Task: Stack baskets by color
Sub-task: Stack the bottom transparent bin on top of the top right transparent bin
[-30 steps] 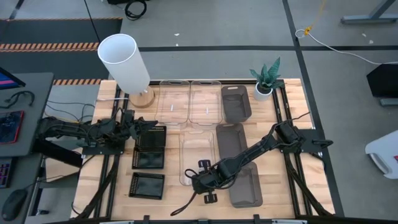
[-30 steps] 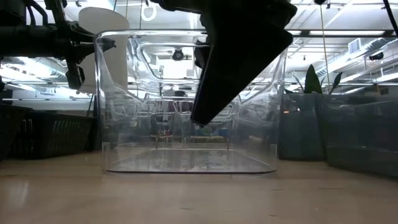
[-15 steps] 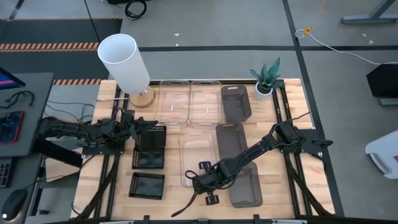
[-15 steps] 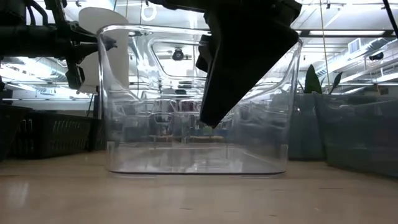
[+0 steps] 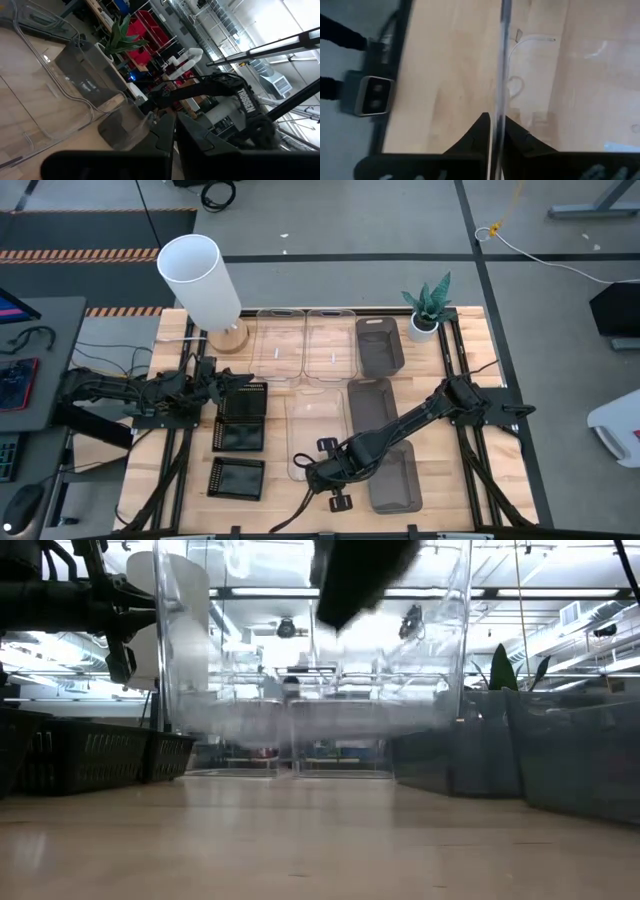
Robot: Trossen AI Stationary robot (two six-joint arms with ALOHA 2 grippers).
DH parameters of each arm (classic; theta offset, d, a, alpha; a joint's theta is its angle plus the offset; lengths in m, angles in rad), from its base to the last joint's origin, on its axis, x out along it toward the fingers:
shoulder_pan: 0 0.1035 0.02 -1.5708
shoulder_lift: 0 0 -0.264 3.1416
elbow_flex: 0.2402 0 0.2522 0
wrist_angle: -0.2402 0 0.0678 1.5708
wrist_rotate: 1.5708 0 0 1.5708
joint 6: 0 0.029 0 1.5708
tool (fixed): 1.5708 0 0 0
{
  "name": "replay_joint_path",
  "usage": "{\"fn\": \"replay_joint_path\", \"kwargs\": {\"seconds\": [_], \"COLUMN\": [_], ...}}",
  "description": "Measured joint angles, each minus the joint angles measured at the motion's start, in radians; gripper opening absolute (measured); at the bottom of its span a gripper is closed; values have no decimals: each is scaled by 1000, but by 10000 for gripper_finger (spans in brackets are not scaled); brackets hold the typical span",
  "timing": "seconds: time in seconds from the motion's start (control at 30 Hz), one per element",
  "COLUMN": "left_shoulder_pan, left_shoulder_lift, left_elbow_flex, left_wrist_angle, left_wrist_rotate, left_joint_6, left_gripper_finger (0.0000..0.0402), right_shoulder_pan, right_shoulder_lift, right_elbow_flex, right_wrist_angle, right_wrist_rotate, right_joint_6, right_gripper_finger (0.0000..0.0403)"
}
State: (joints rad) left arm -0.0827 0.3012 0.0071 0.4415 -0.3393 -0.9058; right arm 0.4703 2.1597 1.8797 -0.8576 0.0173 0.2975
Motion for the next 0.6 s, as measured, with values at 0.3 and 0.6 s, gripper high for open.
{"fn": "replay_joint_path", "kwargs": {"seconds": [0.3,0.6], "left_shoulder_pan": [0,0], "left_shoulder_lift": [0,0], "left_elbow_flex": [0,0], "left_wrist_angle": [0,-1], "left_wrist_rotate": [0,0], "left_joint_6": [0,0], "left_gripper_finger": [30,27], "right_shoulder_pan": [-17,-124], "right_shoulder_lift": [0,-2], "right_elbow_flex": [263,479], "right_wrist_angle": [-261,-522], "right_wrist_rotate": [62,130], "right_joint_6": [-47,-98], "right_gripper_finger": [30,30]}}
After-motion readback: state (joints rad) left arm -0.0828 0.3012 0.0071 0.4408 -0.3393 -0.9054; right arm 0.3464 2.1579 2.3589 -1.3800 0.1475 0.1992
